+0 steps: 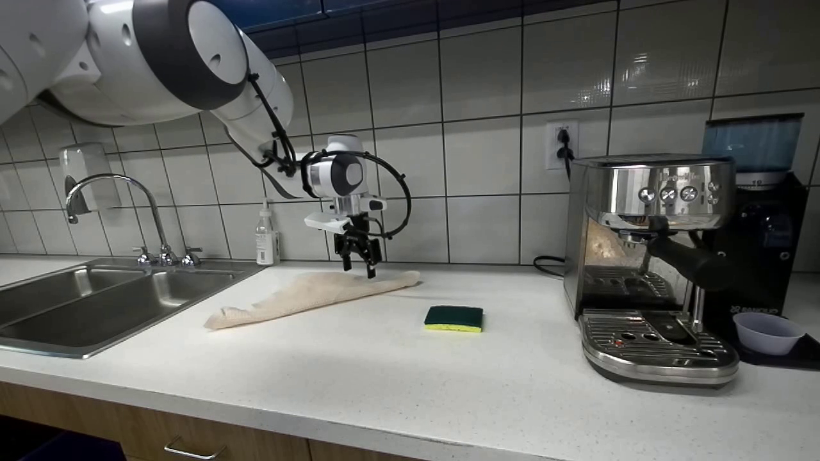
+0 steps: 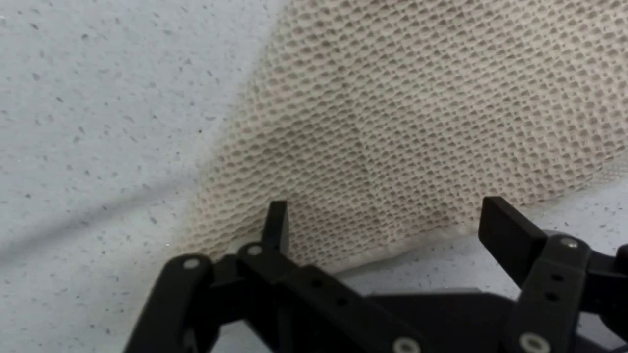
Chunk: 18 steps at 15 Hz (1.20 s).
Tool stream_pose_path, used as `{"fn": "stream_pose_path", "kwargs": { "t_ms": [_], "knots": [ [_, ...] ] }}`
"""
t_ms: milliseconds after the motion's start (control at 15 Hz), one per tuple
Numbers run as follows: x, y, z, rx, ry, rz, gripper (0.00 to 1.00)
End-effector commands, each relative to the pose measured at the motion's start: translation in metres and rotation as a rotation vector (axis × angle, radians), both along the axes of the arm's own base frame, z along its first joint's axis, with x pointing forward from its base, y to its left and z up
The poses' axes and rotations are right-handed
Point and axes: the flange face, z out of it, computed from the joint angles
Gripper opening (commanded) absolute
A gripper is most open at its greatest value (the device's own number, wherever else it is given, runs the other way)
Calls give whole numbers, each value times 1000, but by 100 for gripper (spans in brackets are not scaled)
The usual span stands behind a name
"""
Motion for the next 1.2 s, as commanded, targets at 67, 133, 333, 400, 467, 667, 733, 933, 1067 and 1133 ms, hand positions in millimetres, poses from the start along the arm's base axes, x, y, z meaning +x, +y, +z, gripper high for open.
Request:
{"fn": "stream_pose_path", "kwargs": {
  "t_ms": [67, 133, 333, 400, 467, 667, 733, 933, 1067, 1133],
  "knots": [
    [-3, -19, 6, 2, -37, -84, 100],
    [-3, -22, 5, -2, -41, -96, 100],
    [-3, -34, 2, -9, -49, -134, 100],
    [-3, -38, 2, -12, -51, -145, 100],
    [-3, -42, 2, -15, -56, -156, 100],
    [-4, -52, 2, -23, -62, -186, 100],
    [-4, -55, 2, -26, -62, -193, 100],
    [-5, -64, 1, -38, -62, -220, 100],
    [-5, -69, 0, -45, -61, -236, 100],
    [-6, -73, 0, -48, -61, -244, 100]
  ]
}}
